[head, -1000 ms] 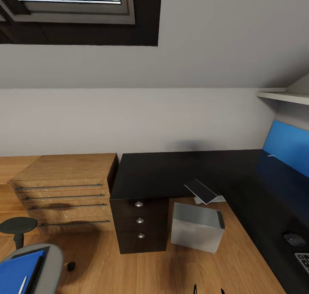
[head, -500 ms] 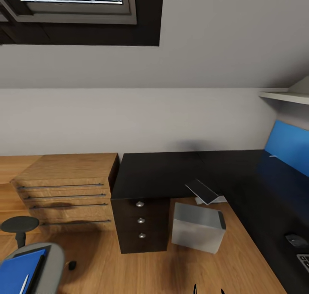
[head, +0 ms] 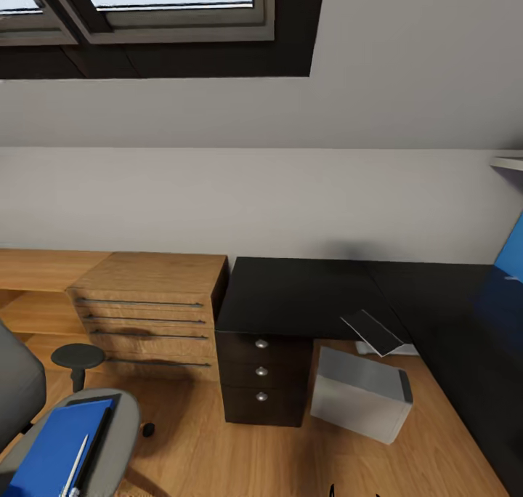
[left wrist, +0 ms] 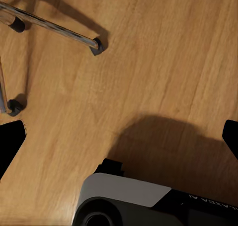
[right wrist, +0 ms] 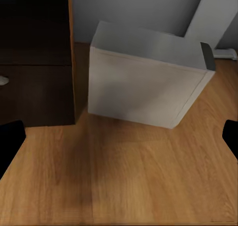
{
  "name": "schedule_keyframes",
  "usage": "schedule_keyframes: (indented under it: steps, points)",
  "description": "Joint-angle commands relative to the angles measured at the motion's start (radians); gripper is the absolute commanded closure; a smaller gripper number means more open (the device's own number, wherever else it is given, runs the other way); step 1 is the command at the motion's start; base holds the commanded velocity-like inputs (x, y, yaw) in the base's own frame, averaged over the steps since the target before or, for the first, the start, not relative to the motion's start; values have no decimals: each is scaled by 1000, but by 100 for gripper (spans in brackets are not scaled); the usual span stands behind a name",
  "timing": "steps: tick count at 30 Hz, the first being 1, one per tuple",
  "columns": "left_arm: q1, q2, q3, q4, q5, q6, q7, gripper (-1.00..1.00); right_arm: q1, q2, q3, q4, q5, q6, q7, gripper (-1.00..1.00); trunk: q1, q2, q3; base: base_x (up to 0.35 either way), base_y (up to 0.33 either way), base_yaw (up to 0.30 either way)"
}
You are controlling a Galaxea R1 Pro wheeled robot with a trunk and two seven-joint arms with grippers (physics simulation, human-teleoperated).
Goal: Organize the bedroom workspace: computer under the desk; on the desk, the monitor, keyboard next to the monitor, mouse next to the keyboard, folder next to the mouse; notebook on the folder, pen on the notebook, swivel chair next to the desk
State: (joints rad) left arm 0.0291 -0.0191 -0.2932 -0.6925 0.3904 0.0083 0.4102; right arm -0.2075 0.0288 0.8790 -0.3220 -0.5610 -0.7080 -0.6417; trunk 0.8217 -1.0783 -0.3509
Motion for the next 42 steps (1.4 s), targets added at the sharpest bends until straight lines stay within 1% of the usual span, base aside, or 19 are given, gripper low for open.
schedule_keyframes:
  steps: [1, 3, 5, 6, 9, 10, 18, 29, 42]
  points:
    - [0, 1, -4, -2, 8, 1, 7, -100, -1, 0, 9, 0, -22, -2, -7, -100, 0, -1, -2, 0, 0, 215]
    - [0, 1, -4, -2, 8, 1, 7, -100, -1, 0, 11, 1, -41, -1, -5, -100, 0, -1, -3, 0, 0, 120]
    - [0, 1, -4, -2, 8, 1, 7, -100, -1, 1, 12, 1, -47, -1, -4, -100, 0, -1, -3, 0, 0, 61]
    - [0, 1, -4, -2, 8, 1, 7, -100, -1, 2, 13, 1, -54, 3, 16, -100, 0, -1, -3, 0, 0, 6]
    - [0, 1, -4, -2, 8, 1, 6, -100, -1, 2, 12, 1, -54, 2, 34, -100, 0, -1, -3, 0, 0, 3]
    - [0, 1, -4, -2, 8, 1, 3, -100, -1, 8, 13, 2, -54, 1, 48, -100, 0, -1, -4, -256, -48, 121]
    - [0, 1, -4, -2, 8, 1, 2, -100, -1, 12, 12, 2, -54, 3, 50, -100, 0, -1, -8, -235, -63, 225]
    - [0, 1, -4, -2, 8, 1, 2, -100, -1, 14, 12, 2, -55, 4, 50, -100, 0, -1, -20, -19, -6, 196]
    - [0, 1, -5, -1, 8, 1, 2, -100, -1, 14, 13, 0, -55, -1, 50, -100, 0, -1, -23, 0, 0, 25]
